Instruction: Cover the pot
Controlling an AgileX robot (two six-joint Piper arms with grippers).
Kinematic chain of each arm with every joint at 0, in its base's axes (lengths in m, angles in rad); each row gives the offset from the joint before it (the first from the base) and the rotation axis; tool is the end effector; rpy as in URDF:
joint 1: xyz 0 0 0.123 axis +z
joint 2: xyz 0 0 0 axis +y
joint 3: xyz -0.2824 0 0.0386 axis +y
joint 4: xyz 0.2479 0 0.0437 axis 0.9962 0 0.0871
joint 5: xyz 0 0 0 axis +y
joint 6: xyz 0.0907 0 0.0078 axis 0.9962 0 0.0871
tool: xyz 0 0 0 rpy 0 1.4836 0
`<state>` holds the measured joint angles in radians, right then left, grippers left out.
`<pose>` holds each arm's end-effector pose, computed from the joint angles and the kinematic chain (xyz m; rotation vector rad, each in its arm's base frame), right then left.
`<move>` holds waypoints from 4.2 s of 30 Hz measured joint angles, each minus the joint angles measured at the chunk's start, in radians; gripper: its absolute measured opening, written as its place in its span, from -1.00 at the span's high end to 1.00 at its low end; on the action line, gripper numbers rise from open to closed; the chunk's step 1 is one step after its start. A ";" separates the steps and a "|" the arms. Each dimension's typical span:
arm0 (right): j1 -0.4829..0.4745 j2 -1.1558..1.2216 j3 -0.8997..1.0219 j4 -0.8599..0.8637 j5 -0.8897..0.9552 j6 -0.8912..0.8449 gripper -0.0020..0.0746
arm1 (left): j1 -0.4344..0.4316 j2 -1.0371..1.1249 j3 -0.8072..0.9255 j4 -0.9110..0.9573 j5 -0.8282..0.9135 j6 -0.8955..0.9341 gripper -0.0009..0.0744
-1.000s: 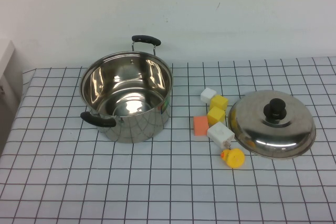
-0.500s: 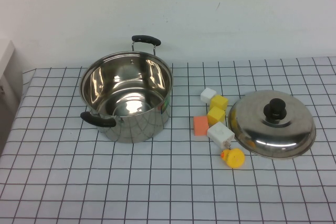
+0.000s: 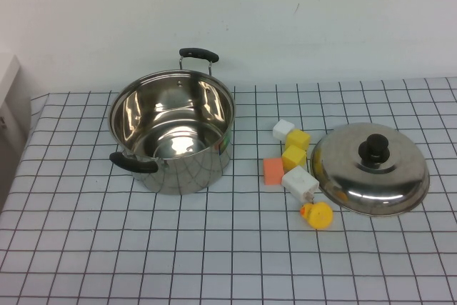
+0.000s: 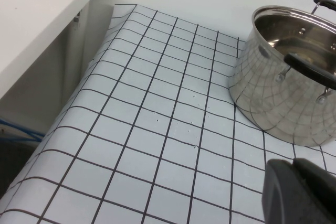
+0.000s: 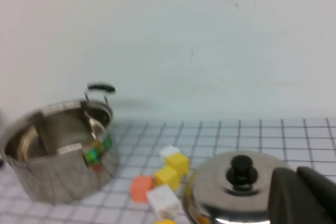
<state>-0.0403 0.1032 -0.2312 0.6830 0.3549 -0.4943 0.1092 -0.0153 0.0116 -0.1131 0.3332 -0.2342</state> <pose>0.0527 0.0179 0.2596 -0.0079 1.6407 0.2704 0.0532 0.0024 0.1801 -0.3796 1.7752 -0.1981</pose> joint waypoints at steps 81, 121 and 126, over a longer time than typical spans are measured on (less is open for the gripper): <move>0.280 2.224 -0.820 -0.570 -1.354 0.437 0.04 | 0.000 0.000 0.000 0.007 0.000 0.001 0.98; 0.668 2.258 -1.747 -1.307 -0.566 1.085 0.04 | 0.000 0.000 0.000 0.007 0.000 0.004 0.98; 0.668 2.331 -1.833 -1.343 -0.552 1.168 0.04 | 0.000 0.000 0.000 0.007 0.000 0.004 0.98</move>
<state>0.6280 2.4347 -2.0641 -0.6598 -0.1975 0.6732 0.1092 -0.0153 0.0116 -0.1063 0.3332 -0.2305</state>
